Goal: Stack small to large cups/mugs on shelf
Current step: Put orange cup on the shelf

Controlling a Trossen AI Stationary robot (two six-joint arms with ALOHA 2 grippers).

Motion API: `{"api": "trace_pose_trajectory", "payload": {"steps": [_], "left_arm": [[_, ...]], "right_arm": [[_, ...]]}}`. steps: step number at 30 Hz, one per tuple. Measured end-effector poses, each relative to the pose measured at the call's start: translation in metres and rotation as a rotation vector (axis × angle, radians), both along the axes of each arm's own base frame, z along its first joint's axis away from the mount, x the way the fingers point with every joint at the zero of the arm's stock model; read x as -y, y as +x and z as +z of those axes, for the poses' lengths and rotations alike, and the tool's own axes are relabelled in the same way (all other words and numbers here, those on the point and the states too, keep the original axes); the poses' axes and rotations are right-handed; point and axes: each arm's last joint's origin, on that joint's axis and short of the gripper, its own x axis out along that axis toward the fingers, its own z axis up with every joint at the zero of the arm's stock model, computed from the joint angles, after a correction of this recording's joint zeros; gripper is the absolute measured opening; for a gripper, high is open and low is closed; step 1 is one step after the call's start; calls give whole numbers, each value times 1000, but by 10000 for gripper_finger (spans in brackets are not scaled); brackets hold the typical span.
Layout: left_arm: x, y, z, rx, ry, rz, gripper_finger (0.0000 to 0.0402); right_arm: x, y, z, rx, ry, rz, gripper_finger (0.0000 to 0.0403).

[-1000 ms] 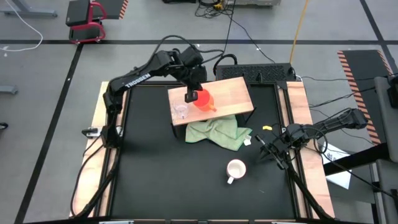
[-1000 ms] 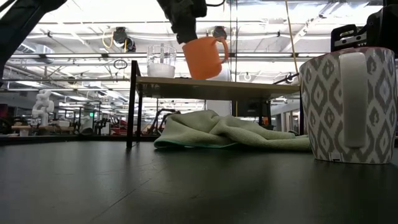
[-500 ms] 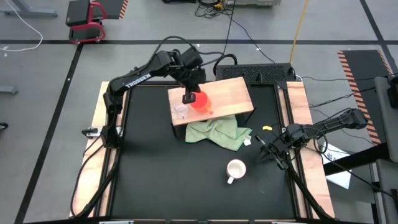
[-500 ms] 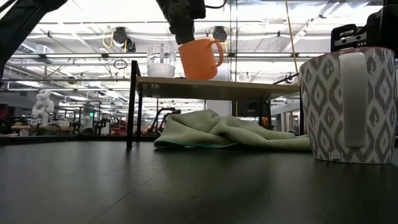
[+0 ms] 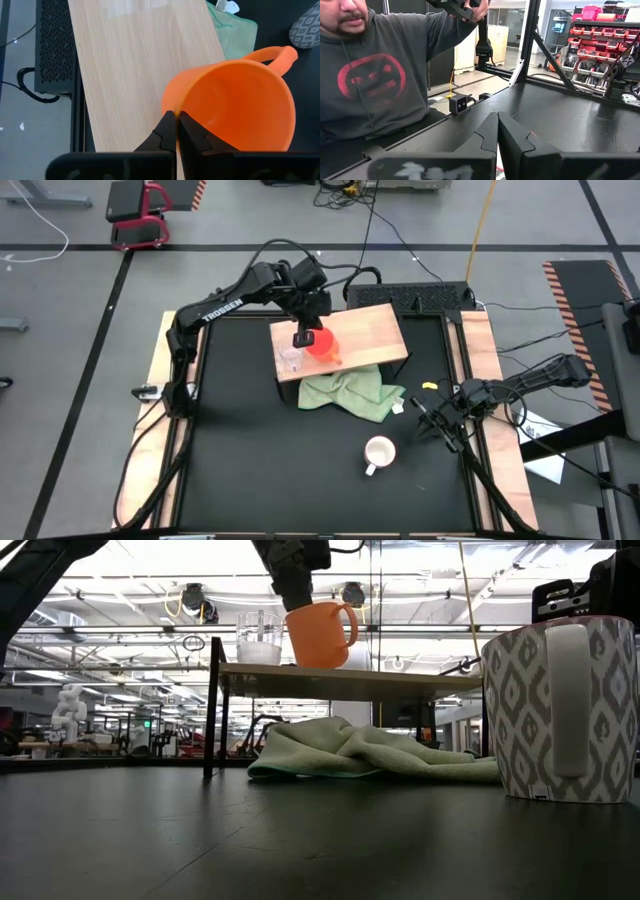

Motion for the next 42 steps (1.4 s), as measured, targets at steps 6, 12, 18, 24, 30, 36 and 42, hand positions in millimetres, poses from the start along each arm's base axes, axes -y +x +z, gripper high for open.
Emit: {"api": "trace_pose_trajectory", "payload": {"steps": [6,12,18,24,30,36,42], "left_arm": [[1,0,0,2,6,-28,0],[2,-1,-1,0,-14,-68,0],[2,4,2,44,10,-68,0],[3,7,-7,27,0,-79,0],[2,9,-18,3,9,-85,1],[1,11,-15,18,49,-74,1],[3,12,-10,-1,150,-63,1]], "right_arm": [[0,0,0,-1,0,0,0],[0,0,0,-1,0,0,0],[0,0,0,-1,0,0,0],[0,0,0,-4,-1,0,0],[0,0,-1,-6,-1,0,0],[0,0,-1,-5,-2,0,0],[0,0,0,-2,-2,0,0]]}}
